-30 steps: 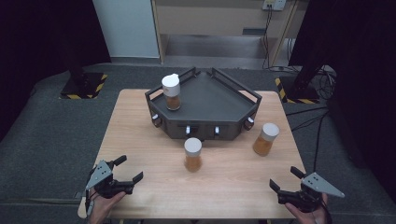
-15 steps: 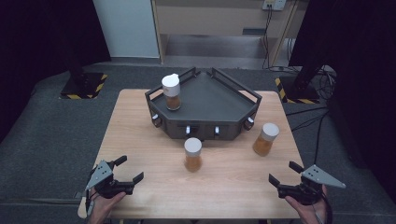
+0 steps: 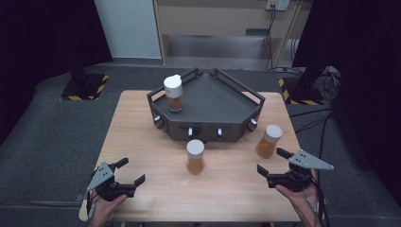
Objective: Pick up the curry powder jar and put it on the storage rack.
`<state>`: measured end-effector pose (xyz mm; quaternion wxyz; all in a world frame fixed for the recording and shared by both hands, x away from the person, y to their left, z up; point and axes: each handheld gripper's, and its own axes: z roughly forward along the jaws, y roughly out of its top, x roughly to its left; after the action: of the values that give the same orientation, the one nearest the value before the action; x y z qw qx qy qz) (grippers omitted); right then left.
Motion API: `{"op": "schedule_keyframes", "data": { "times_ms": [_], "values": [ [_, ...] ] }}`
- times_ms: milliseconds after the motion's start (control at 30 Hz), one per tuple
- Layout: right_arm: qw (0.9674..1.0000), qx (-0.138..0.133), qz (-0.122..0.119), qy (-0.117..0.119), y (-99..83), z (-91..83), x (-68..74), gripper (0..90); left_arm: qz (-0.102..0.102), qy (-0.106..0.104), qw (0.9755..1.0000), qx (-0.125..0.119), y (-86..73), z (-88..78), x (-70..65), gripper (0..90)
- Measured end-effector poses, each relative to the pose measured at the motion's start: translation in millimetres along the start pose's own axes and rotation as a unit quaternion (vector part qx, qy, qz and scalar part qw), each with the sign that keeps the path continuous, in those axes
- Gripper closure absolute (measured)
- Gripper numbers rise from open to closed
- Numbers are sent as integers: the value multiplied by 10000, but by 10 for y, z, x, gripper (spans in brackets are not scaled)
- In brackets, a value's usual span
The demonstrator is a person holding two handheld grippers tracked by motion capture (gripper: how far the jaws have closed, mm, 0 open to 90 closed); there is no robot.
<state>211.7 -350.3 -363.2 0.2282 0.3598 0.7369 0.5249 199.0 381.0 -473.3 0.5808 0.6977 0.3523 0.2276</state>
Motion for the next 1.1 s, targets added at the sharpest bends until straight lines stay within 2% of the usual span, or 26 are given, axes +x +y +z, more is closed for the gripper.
{"op": "schedule_keyframes", "data": {
  "times_ms": [233, 500, 700, 1100],
  "values": [
    [9994, 9, -125, 317, 145, 254, 37, 45, -40, -19, 10000, -8, -5, 2, 11, 3],
    [9972, 2, -334, 668, 309, 536, 114, 47, -53, -13, 10000, 0, -5, 3, 14, 0],
    [9955, 16, -359, 880, 387, 740, 150, 47, -46, -22, 10000, 1, -5, 3, 15, 1],
    [9921, 53, -326, 1207, 426, 1123, 215, 49, -47, -35, 10000, 26, -1, 9, 17, 1]
  ]
}}
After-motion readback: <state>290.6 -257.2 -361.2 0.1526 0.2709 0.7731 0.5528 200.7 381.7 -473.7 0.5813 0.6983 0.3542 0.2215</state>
